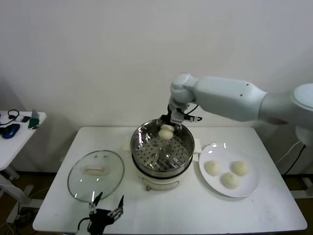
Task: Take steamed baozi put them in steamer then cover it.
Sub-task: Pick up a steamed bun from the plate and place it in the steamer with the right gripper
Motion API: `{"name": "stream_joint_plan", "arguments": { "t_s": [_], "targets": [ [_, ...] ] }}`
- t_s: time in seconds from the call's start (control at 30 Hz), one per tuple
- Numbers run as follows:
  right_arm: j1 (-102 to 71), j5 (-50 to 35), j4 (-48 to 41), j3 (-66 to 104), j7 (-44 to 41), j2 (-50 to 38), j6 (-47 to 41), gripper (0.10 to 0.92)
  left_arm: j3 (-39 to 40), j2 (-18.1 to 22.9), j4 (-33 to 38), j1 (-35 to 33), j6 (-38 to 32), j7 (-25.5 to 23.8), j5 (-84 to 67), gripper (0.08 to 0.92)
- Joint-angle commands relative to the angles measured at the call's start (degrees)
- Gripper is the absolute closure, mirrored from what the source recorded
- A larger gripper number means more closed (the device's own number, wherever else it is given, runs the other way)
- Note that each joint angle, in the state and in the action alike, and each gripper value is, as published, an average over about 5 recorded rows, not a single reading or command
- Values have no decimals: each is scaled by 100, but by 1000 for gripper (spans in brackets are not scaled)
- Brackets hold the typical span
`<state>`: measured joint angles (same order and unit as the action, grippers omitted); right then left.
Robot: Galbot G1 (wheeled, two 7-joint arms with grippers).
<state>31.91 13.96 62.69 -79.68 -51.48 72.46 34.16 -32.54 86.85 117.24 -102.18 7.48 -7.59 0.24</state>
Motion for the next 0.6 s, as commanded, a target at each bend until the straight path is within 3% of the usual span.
{"name": "stream_joint_plan", "arguments": {
  "t_s": [0.03, 0.23, 0.33, 0.47, 0.6],
  "targets": [
    [-765, 1082, -602, 250, 401, 266, 444, 332, 9, -4, -25, 0, -16, 1, 21, 177],
    [-883, 1250, -1011, 477, 686, 455, 479, 306, 22, -2, -13, -5, -22, 4, 48, 177],
    [-784, 998, -965, 480, 702, 440, 491, 245, 18, 4, 23, -19, -20, 5, 61, 177],
    [-131, -168, -644, 105, 359, 228, 482, 205, 13, 12, 94, -49, -5, 0, 78, 177],
    [1038, -2004, -371, -575, -79, -107, 360, 203, 16, 21, 142, -75, 10, -5, 114, 177]
  ]
}}
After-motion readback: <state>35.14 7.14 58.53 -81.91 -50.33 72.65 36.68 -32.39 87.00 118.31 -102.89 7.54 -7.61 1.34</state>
